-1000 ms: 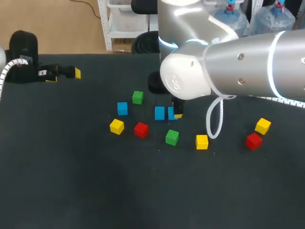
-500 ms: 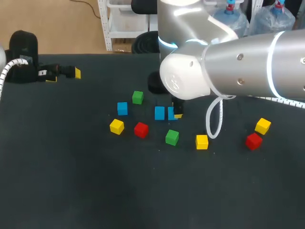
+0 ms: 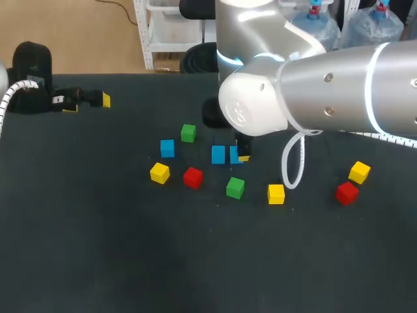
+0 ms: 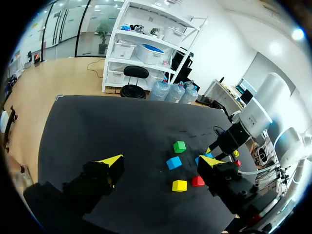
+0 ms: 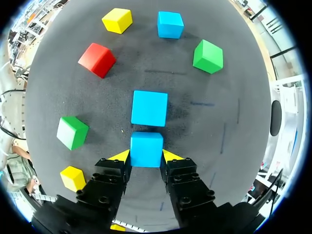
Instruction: Place the blue cubes, place green cubes on the blue cubes, place the yellow cubes on the green cubes, then place the red cubes on the yellow cubes, and place purple cube on the red cubes.
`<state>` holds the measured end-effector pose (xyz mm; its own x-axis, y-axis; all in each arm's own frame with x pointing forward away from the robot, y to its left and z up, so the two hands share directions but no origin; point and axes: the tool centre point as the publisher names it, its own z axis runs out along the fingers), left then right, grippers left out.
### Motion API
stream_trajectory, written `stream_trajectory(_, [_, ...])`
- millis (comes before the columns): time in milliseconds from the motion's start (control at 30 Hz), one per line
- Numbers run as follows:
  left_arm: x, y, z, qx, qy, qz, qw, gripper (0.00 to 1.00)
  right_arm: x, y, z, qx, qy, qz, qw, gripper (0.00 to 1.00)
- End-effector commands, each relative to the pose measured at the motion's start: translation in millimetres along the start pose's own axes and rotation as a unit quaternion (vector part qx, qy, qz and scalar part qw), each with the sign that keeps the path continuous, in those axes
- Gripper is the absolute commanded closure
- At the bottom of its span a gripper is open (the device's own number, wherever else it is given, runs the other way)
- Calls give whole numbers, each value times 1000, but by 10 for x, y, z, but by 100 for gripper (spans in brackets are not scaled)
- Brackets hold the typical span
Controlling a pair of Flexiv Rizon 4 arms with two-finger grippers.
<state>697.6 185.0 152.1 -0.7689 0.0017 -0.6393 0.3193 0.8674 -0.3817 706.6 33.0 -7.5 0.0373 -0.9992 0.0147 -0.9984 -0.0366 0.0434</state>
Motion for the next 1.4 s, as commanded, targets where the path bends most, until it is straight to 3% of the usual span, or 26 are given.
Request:
stream_trajectory(33, [3, 13, 8, 2, -2, 0, 1000, 0, -10, -16, 7, -2, 0, -1, 1000, 71])
stream_trajectory(200, [3, 13, 8, 2, -2, 0, 1000, 0, -3, -23, 7, -1, 2, 0, 1000, 53])
stream_trajectory(367, [3, 13, 8, 2, -2, 0, 1000, 0, 1, -23, 7, -2, 2, 3, 1000, 10])
stream_trajectory(467, [3, 13, 8, 2, -2, 0, 1000, 0, 2, -22, 7, -2, 2, 3, 1000, 0])
stream_trajectory(800, [3, 13, 8, 2, -2, 0, 1000, 0, 61, -48, -151, 11, -7, 7, 1000, 0])
stream_trajectory(1033, [3, 13, 8, 2, -2, 0, 1000, 0, 209, -61, -352, 34, -22, 22, 999, 0])
stream_trajectory(1400, [3, 13, 8, 2, -2, 0, 1000, 0, 554, -85, -597, 93, -127, 69, 985, 0])
